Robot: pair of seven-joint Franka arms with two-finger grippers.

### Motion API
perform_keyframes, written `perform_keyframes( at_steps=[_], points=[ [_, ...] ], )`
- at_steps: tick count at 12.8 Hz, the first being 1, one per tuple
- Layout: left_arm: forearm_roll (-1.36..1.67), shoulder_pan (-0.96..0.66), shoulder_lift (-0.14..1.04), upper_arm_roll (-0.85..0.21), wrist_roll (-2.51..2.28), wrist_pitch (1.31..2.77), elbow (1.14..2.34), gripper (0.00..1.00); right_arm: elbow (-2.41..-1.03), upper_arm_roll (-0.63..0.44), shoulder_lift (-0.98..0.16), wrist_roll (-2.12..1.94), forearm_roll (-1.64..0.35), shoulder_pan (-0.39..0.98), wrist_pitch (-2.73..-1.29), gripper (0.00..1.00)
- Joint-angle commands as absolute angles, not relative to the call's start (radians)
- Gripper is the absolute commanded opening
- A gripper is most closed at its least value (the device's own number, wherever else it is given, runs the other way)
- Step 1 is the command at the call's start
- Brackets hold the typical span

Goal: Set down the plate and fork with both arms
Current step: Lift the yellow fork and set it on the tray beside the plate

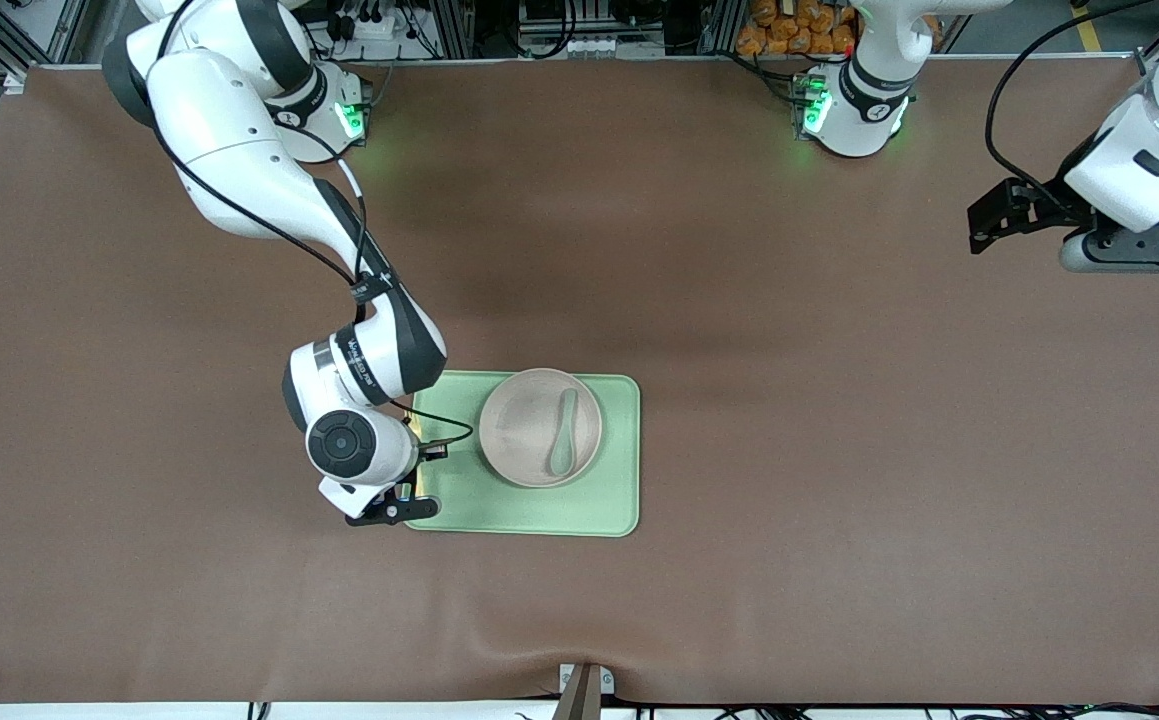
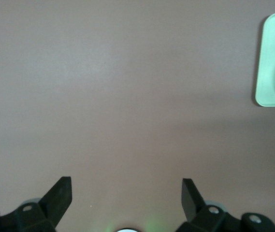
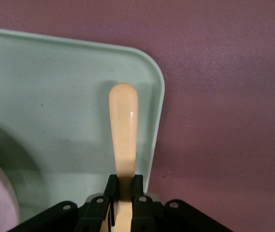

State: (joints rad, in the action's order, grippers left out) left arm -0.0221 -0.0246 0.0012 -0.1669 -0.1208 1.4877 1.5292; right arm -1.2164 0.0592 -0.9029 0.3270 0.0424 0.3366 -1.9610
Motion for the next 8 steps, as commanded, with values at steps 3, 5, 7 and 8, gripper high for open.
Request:
perform_keyframes(
  at_steps=[3, 5, 7, 8],
  points=[
    [-0.009, -0.009, 0.002, -0.172, -0.121, 1.488, 1.519, 1.0, -1.253, 0.069, -0.897, 0.443, 0.031, 0.37, -2.012, 0.0],
    [-0.011, 0.02, 0.009, -0.166, -0.12, 1.488, 1.519, 1.0, -1.287, 0.069, -0.896, 0.442, 0.031, 0.37, -2.049, 0.0],
    [-0.011, 0.025, 0.032, -0.167, -0.138, 1.473, 1.522, 1.0, -1.319, 0.069, -0.896, 0.463, 0.031, 0.37, -2.097, 0.0],
    [-0.014, 0.023, 0.031, -0.167, -0.135, 1.473, 1.52, 1.0, -1.319, 0.069, -0.896, 0.471, 0.031, 0.371, -2.098, 0.0]
  ],
)
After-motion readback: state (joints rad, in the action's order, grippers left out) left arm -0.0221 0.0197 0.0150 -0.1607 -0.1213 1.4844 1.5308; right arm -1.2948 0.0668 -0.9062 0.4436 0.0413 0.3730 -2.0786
